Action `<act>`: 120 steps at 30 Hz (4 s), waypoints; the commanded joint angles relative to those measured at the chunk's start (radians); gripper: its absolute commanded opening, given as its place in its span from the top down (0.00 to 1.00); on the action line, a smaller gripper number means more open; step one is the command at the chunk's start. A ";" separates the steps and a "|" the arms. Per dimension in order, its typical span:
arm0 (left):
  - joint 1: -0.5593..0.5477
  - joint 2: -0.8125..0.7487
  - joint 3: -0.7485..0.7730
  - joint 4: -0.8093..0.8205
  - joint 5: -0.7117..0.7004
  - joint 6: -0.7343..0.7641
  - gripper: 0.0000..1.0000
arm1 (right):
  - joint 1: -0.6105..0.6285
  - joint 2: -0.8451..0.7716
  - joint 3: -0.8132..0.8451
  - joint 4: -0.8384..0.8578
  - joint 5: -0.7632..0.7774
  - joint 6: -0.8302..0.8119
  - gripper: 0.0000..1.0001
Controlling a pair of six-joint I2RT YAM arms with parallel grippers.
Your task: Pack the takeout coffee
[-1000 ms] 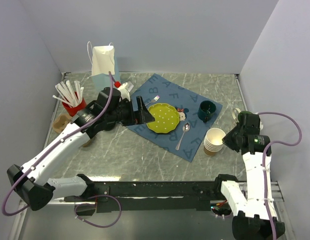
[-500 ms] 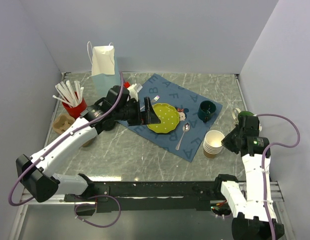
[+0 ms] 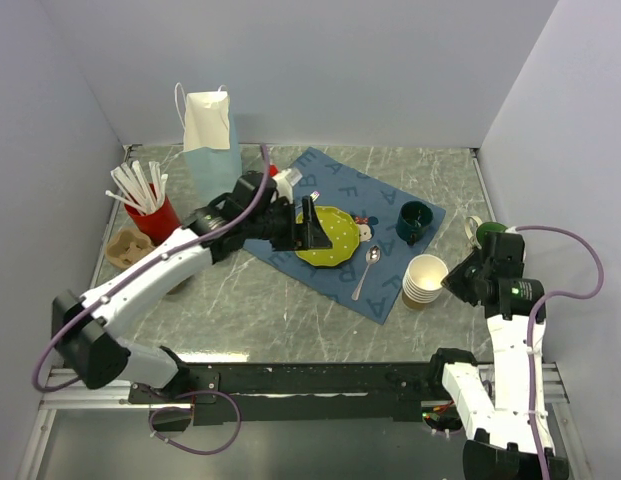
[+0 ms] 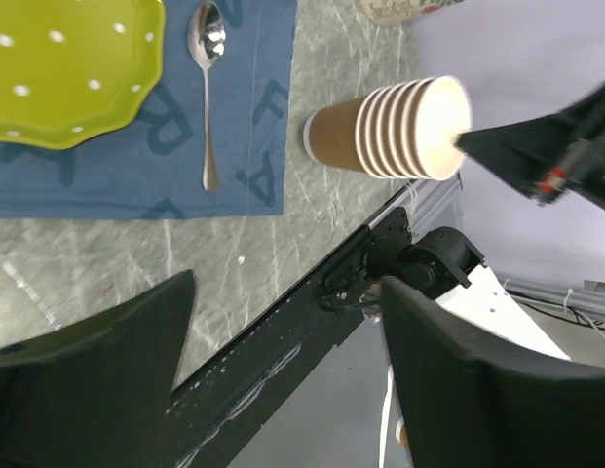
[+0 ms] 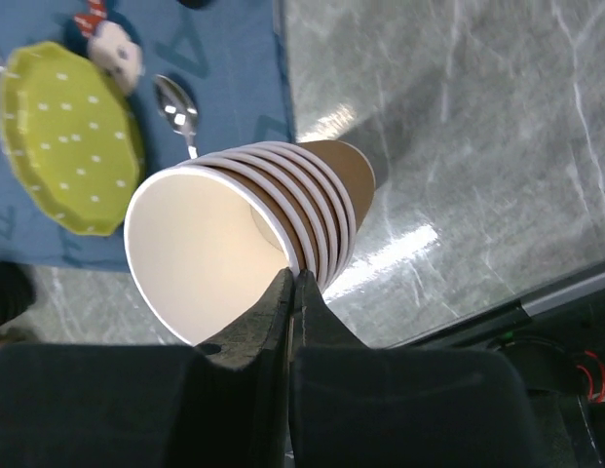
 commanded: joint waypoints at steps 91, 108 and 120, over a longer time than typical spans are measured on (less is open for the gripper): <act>-0.269 0.613 0.241 0.425 0.201 -0.176 0.99 | -0.007 -0.064 -0.072 0.034 -0.047 0.066 1.00; -0.269 0.622 0.255 0.496 0.241 -0.218 0.99 | -0.007 -0.059 -0.072 0.042 -0.055 0.057 1.00; -0.271 0.658 0.265 0.476 0.234 -0.222 0.99 | -0.007 -0.062 -0.073 0.046 -0.070 0.063 1.00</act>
